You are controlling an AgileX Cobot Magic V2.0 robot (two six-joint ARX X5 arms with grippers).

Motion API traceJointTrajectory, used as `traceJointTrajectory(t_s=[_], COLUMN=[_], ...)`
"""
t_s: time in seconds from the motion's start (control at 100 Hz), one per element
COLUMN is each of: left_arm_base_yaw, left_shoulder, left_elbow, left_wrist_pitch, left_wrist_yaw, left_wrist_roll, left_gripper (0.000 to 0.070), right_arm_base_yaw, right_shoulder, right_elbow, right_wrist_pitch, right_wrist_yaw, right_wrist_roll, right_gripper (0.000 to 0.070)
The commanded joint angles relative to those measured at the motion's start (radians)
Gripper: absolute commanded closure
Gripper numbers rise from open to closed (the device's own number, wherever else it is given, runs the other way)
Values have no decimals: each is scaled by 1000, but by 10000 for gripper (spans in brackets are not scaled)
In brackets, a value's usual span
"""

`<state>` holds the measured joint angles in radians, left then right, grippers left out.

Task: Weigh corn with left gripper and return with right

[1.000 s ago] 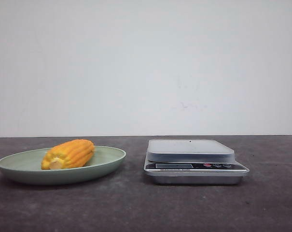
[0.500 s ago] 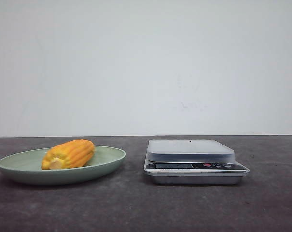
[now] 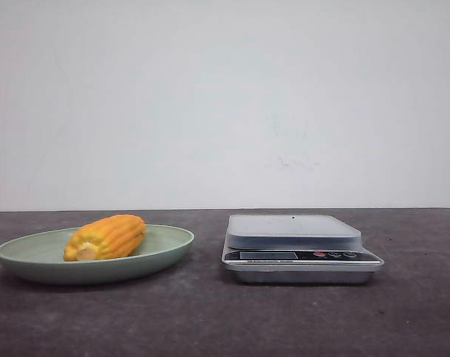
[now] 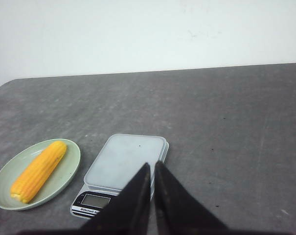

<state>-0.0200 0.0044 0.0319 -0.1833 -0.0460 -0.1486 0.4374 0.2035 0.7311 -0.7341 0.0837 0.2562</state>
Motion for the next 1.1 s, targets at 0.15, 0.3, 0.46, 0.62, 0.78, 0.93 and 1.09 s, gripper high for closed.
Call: traceJointTrajectory(t_s=[0.15, 0.3, 0.46, 0.62, 0.78, 0.93, 1.09], left_arm_base_yaw=[2, 2, 1, 1, 1, 1, 1], left_shoulder=[-1, -1, -1, 1, 0, 0, 0], left_elbow=[-18, -18, -18, -18, -18, -18, -18], left_wrist_pitch=[-4, -4, -4, -5, -4, -3, -4], left_wrist_yaw=[2, 2, 2, 2, 2, 2, 2], left_wrist_roll=[6, 6, 6, 6, 5, 6, 6], left_gripper=[672, 672, 672, 672, 672, 672, 672], right_arm_base_yaw=[-139, -306, -396, -409, -409, -409, -409], right_shoulder=[-29, -134, -199, -200, -200, -200, -200], right_elbow=[-58, -265, -501, -624, -706, -720, -720], right_wrist_pitch=[131, 332, 523, 585, 583, 556, 579], right_wrist_yaw=[-14, -32, -31, -31, -35, -77, -76], right_wrist_roll=[-180, -228, -228, -195, -137, -141, -140], right_gripper=[694, 694, 694, 694, 694, 694, 694])
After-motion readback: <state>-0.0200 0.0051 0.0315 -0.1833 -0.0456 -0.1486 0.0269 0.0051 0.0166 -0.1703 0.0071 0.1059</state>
